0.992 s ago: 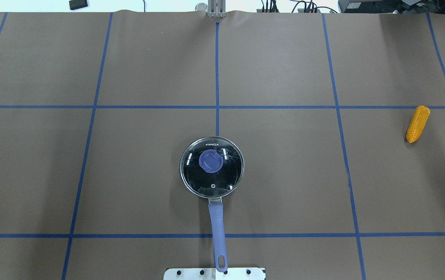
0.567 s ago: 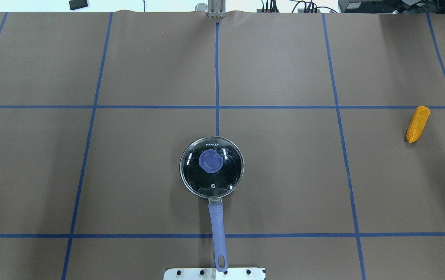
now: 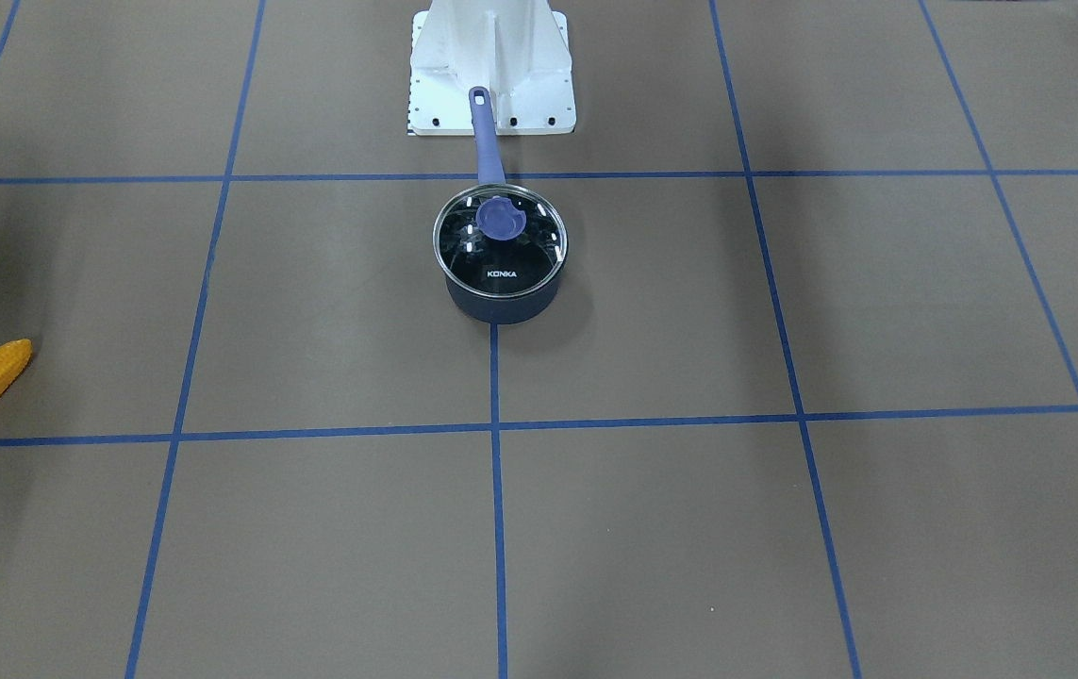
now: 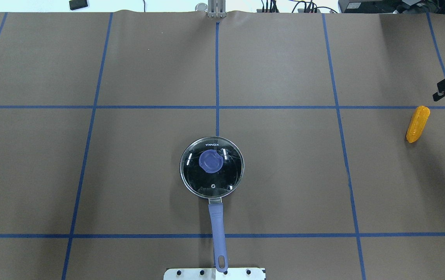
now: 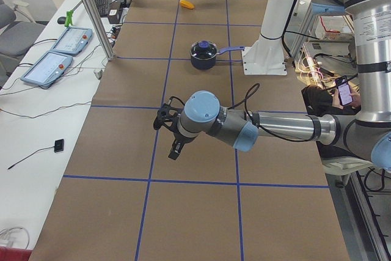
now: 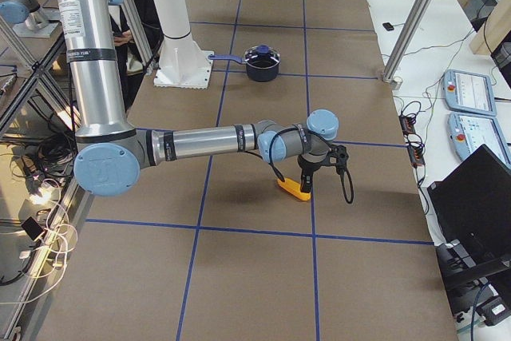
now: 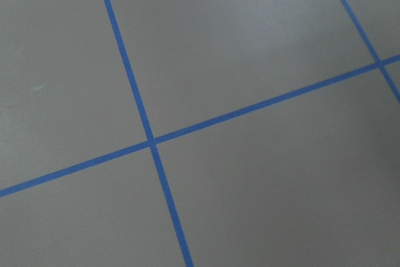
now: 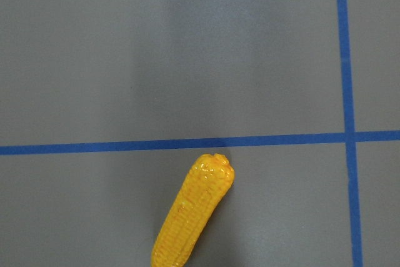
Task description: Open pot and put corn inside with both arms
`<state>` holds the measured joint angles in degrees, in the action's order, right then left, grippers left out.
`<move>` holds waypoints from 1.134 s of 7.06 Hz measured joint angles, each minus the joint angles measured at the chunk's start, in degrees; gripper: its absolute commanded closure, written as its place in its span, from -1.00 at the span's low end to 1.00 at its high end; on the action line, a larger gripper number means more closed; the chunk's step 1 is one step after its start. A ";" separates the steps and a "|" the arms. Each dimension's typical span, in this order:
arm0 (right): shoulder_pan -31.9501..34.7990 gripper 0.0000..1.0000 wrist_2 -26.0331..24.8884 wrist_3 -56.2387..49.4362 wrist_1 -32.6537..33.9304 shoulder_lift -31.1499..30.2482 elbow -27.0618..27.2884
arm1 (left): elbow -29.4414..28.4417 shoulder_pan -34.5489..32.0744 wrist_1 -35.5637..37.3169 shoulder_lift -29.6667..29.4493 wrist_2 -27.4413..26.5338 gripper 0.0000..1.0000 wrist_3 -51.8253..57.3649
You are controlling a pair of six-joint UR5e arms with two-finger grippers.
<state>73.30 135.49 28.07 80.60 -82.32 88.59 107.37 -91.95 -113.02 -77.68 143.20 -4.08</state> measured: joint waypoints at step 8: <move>-6.20 -1.00 -2.63 3.61 -5.01 4.99 -13.16 | 5.42 9.71 0.08 -6.29 -1.72 -0.99 -21.65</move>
<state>67.10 132.86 31.68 75.59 -77.33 75.43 112.79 -82.25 -112.94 -83.98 141.48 -25.73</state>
